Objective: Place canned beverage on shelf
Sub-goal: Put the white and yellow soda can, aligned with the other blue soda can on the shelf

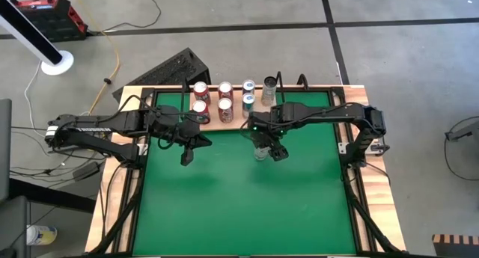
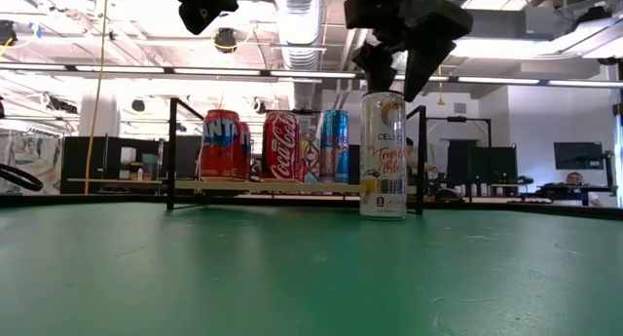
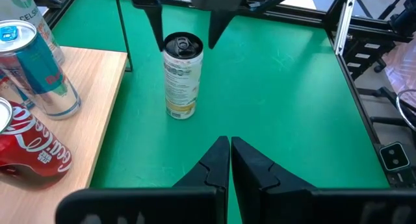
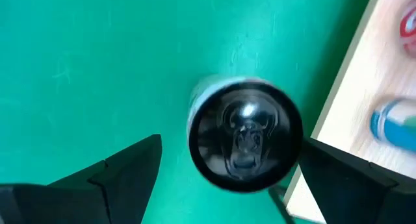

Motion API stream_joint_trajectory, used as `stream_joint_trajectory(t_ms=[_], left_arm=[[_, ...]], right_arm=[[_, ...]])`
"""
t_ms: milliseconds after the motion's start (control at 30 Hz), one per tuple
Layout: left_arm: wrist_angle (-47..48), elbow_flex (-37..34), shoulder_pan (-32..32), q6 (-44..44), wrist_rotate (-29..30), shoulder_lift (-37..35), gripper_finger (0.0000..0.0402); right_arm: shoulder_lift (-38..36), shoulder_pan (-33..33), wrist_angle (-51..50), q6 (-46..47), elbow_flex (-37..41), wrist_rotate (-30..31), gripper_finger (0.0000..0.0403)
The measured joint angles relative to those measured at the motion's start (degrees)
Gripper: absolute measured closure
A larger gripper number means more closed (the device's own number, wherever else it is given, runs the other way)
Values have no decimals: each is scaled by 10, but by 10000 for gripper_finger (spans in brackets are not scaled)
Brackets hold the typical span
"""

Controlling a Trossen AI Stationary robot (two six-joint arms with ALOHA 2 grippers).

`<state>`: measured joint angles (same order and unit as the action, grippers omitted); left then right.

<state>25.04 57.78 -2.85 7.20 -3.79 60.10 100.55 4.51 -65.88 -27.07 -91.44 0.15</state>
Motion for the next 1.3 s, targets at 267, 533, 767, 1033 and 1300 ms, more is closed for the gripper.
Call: stream_joint_trajectory(t_ms=[267, 533, 767, 1033, 1300], left_arm=[[0, 0, 0, 0, 0, 0, 401], [0, 0, 0, -5, 1, 0, 401], [0, 0, 0, -5, 1, 0, 401], [0, 0, 0, -5, 2, 0, 401], [1, 0, 0, -5, 2, 0, 401]], right_arm=[[0, -4, 25, -4, 0, 0, 23], [0, 5, 26, -45, 0, 0, 23], [0, 1, 27, -108, 0, -4, 23], [0, 0, 38, -141, 0, -4, 23], [0, 0, 34, -157, 0, -27, 23]])
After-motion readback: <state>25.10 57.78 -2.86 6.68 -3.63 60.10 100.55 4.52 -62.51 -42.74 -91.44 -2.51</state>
